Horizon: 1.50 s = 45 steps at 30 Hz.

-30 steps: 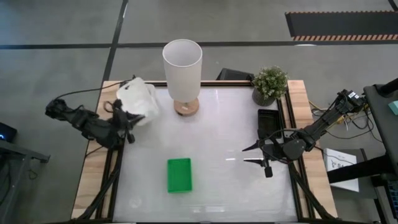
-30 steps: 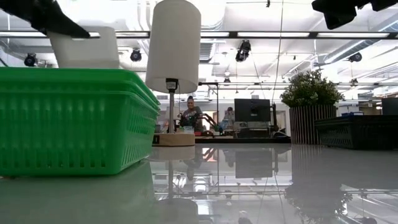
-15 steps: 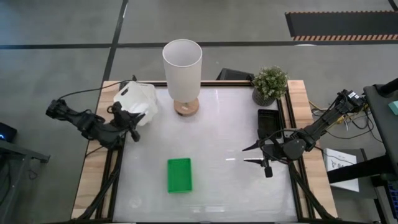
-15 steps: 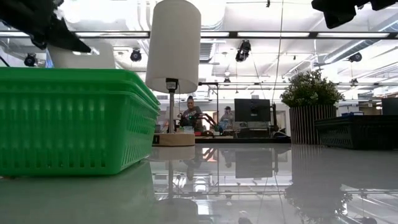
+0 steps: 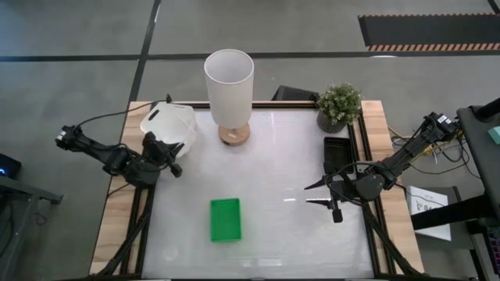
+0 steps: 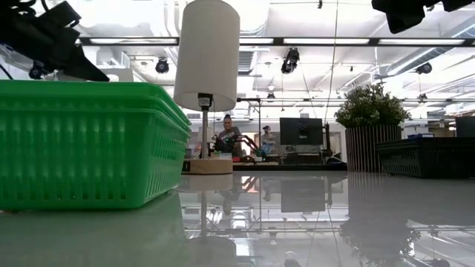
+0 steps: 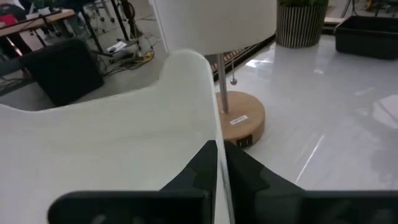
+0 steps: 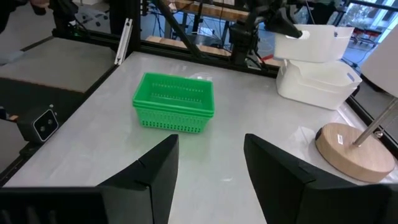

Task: Stack baskets by color
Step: Stack the white bin on the white bins

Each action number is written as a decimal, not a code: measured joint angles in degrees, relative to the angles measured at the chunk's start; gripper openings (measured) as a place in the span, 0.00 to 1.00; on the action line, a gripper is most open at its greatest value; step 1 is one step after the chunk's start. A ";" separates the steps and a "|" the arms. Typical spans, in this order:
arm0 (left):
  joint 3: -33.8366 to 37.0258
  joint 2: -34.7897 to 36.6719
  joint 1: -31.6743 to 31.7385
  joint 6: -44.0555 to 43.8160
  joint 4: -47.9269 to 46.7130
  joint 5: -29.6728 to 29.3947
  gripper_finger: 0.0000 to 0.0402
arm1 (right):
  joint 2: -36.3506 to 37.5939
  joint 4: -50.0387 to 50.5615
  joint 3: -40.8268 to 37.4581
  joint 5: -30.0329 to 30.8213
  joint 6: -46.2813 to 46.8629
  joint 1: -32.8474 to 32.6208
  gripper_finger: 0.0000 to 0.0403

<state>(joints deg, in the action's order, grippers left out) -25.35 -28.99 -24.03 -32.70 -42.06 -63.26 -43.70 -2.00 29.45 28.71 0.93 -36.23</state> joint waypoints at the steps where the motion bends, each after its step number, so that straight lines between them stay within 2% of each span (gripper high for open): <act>1: 0.08 0.19 0.02 -0.01 0.08 -0.02 0.03 | 0.00 0.02 0.00 0.00 0.00 0.00 0.44; 10: -0.04 1.09 0.04 -0.01 1.37 0.13 0.26 | 0.00 0.00 0.00 -0.02 0.11 0.00 0.44; 15: -0.24 1.40 0.03 0.09 2.39 0.14 0.33 | 0.00 0.00 0.00 -0.03 0.13 0.00 0.44; 24: -2.03 1.38 0.02 0.49 5.59 1.79 0.33 | 0.00 0.02 0.00 -0.04 0.13 0.00 0.44; 30: -6.89 0.15 0.00 1.09 6.09 2.86 0.33 | 0.00 0.02 0.00 -0.07 0.13 0.00 0.44; 37: -13.59 -4.91 0.00 3.32 6.25 3.14 0.33 | 0.00 0.00 0.00 -0.09 0.61 0.00 0.44; 41: -18.79 -11.15 0.96 1.84 6.24 9.17 0.33 | 0.01 0.00 0.00 -0.11 0.58 0.00 0.44; 45: -25.64 -20.68 4.33 -1.71 0.94 15.97 0.33 | 0.01 0.03 0.00 -0.17 0.52 0.00 0.44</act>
<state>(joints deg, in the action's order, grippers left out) -50.99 -49.67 -19.70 -34.41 -41.12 -47.29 -43.69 -1.97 29.45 28.53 1.45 -36.23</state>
